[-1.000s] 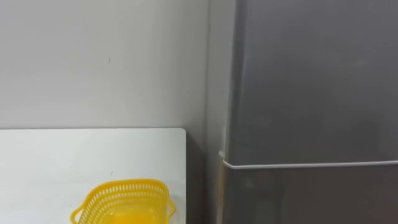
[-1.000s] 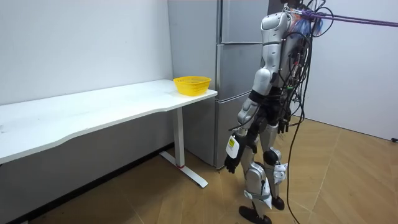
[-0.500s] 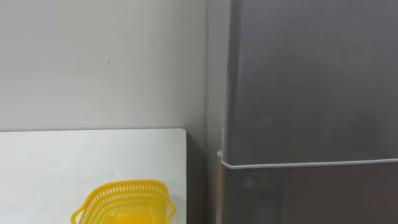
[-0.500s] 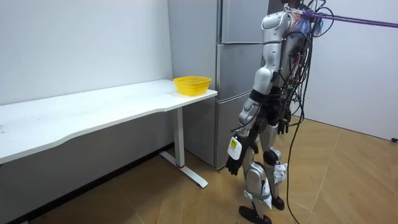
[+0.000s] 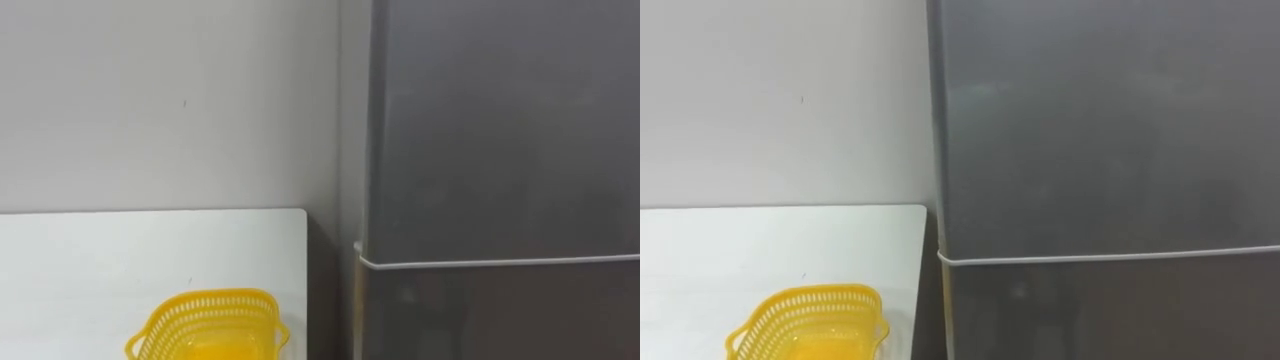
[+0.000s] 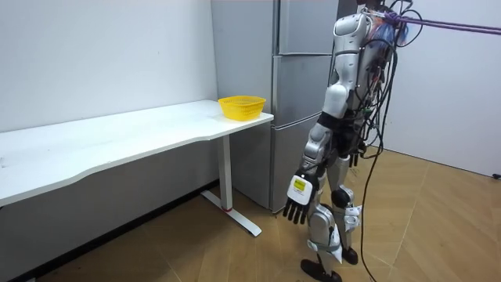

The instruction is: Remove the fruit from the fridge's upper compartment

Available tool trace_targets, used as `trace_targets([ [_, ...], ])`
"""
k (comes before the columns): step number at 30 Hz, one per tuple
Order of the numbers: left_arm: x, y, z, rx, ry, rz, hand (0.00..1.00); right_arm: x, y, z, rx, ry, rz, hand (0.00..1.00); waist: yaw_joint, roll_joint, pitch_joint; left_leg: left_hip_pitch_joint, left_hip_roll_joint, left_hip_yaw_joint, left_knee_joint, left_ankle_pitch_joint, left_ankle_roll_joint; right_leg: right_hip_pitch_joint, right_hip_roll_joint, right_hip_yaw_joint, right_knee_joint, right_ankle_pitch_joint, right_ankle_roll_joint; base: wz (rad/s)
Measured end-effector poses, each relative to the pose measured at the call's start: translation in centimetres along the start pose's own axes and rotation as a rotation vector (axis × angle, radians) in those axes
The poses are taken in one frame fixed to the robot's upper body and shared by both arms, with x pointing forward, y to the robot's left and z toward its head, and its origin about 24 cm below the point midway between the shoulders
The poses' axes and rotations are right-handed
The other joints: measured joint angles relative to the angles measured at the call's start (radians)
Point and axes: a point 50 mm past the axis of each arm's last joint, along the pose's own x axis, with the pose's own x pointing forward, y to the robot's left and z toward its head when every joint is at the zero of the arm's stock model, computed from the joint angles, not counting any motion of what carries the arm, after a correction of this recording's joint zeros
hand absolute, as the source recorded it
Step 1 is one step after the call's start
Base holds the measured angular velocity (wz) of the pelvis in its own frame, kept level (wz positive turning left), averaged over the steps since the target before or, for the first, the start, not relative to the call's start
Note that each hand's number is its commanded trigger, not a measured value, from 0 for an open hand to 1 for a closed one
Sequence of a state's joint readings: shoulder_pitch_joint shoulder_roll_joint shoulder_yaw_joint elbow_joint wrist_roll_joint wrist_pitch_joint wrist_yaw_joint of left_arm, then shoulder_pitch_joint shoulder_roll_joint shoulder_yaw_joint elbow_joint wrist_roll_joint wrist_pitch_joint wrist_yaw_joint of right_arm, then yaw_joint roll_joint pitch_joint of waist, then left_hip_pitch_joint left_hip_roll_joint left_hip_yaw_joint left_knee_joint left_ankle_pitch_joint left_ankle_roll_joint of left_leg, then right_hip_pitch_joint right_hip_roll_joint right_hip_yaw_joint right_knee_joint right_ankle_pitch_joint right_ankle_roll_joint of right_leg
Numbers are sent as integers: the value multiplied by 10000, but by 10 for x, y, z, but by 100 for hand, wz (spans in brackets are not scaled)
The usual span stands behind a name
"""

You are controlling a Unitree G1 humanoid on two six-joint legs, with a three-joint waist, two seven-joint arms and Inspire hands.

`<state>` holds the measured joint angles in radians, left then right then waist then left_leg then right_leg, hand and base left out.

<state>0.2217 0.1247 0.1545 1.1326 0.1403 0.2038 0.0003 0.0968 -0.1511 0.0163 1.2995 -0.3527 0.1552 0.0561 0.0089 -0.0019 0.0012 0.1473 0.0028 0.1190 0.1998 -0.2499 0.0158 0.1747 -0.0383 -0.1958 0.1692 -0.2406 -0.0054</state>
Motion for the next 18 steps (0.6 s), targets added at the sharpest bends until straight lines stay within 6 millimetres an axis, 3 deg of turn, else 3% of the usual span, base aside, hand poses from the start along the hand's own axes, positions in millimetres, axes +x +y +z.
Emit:
trace_targets([
  [7, 0, 7, -1, -3602, 25, 392, 0, 0, -1, -6, 279, 357, -82, 0, 36, 29, 3, -20, -4, -13, 22, 0, 0, 0, -7, -14, 4, 1, -1, 0],
  [11, 0, 8, 4, -4823, -175, 417, 0, 0, -2, -6, 306, 343, -95, 0, 56, 29, 5, -18, -11, -3, 36, 0, 0, -4, -19, -11, 6, -4, 6, 0],
  [14, -1, 16, 16, -6846, -541, 550, 0, 0, -3, -7, 447, 345, -119, 0, 190, 23, 8, 0, -1, -9, 12, 0, 0, -8, -6, 11, 16, -9, 7, 0],
  [18, -9, 37, 51, -9242, -1936, 1308, 0, -1, -13, -2, 635, 52, -397, 0, 371, 27, 6, -75, -10, -156, -16, 0, 0, -27, 2, -52, 32, -6, 3, 5],
])
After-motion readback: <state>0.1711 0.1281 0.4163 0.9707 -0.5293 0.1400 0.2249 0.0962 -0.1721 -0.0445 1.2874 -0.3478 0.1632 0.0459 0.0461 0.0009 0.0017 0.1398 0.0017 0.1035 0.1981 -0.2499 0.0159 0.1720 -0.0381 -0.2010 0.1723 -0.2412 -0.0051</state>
